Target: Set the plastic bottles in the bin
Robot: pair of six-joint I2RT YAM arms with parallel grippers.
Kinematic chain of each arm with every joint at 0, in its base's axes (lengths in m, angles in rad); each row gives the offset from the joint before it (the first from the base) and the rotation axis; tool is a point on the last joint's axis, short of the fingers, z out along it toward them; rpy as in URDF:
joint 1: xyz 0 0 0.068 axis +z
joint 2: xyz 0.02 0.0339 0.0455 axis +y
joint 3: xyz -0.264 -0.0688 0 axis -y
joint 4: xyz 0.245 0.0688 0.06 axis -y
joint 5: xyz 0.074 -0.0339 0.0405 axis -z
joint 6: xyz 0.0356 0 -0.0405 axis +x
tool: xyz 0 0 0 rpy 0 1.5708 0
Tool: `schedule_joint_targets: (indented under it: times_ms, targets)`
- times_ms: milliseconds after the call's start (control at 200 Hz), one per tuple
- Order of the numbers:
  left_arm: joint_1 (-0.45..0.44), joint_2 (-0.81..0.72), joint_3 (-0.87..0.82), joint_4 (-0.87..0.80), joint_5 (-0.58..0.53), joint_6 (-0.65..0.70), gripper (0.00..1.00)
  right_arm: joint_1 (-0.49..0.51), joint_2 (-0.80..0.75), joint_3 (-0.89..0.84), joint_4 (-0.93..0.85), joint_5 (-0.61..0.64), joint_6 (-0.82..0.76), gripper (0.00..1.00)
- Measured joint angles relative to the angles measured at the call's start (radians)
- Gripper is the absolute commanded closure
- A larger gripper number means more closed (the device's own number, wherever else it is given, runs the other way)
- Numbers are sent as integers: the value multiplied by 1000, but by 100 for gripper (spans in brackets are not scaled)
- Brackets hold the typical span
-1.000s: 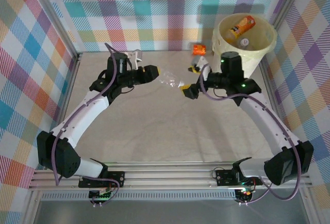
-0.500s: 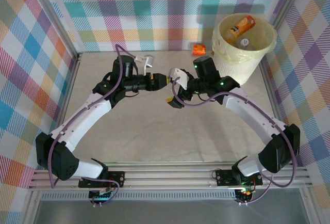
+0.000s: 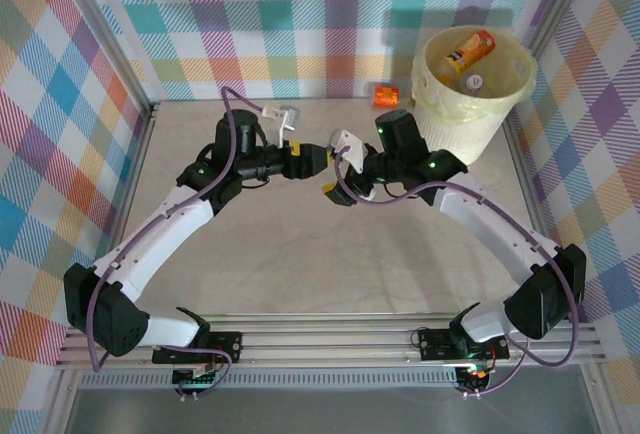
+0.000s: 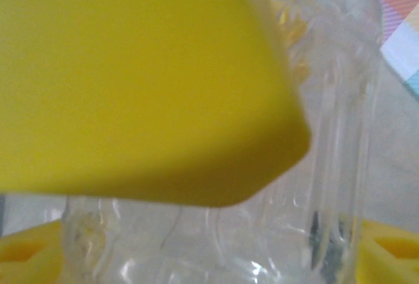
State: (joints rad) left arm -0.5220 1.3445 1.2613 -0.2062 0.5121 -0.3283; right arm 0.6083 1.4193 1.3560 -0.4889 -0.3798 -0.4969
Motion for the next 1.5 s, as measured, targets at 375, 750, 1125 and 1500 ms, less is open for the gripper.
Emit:
schedule_joint_targets:
  times_ms: [375, 750, 1125, 1500]
  targets:
    - [0, -117, -46, 36, -94, -39, 0, -176, -22, 0, 54, 49, 133, 49]
    - [0, -216, -136, 46, -360, -69, 0, -574, -3, 227, 80, 153, 475, 49]
    - [0, -191, -140, 23, -452, -96, 0, -762, 317, 575, 53, 354, 603, 48]
    - [0, -179, -142, 6, -478, -128, 0, -793, 529, 715, 31, 523, 632, 40]
